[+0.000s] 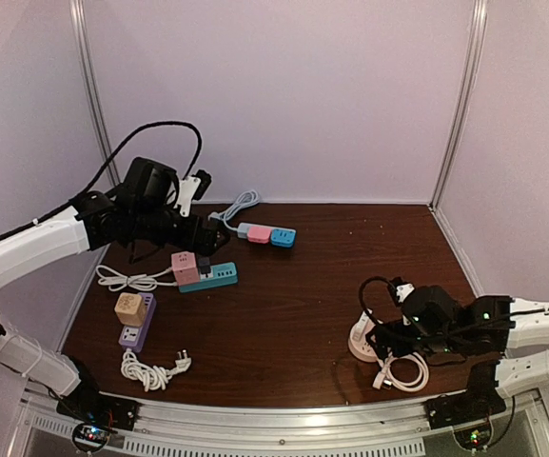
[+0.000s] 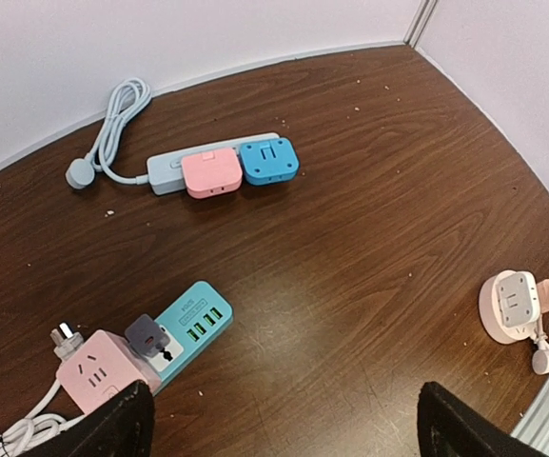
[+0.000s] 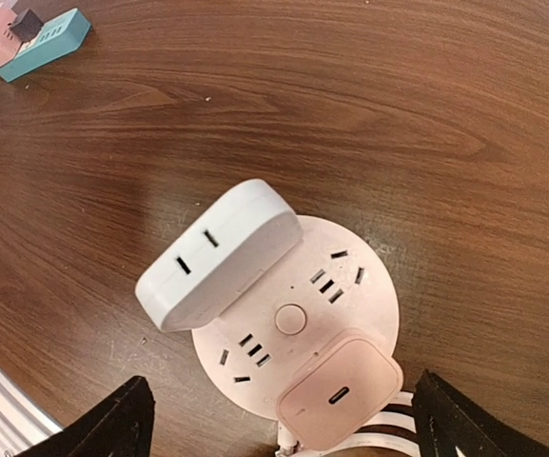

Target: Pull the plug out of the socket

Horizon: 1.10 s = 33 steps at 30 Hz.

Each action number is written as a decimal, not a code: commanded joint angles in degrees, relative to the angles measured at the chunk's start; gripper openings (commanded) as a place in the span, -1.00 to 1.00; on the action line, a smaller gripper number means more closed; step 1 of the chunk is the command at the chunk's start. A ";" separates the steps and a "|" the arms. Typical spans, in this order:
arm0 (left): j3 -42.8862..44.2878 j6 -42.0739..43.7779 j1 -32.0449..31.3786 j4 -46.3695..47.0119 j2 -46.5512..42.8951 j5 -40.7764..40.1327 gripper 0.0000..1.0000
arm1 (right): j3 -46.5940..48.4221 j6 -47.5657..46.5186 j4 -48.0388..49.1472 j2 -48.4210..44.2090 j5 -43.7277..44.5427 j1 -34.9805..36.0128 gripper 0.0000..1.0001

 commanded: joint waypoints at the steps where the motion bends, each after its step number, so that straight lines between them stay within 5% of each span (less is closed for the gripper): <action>1: -0.64 -1.79 -0.16 2.34 0.35 2.11 0.95 | -1.79 5.02 -1.35 -0.56 3.08 0.25 0.94; 18: -0.57 -2.39 -0.18 2.37 1.27 1.47 0.95 | -4.52 6.45 15.83 9.98 -7.31 1.98 0.94; 33: -1.88 -3.96 -0.17 2.46 0.96 0.61 0.95 | 17.02 -2.41 25.06 36.67 -10.50 3.50 0.94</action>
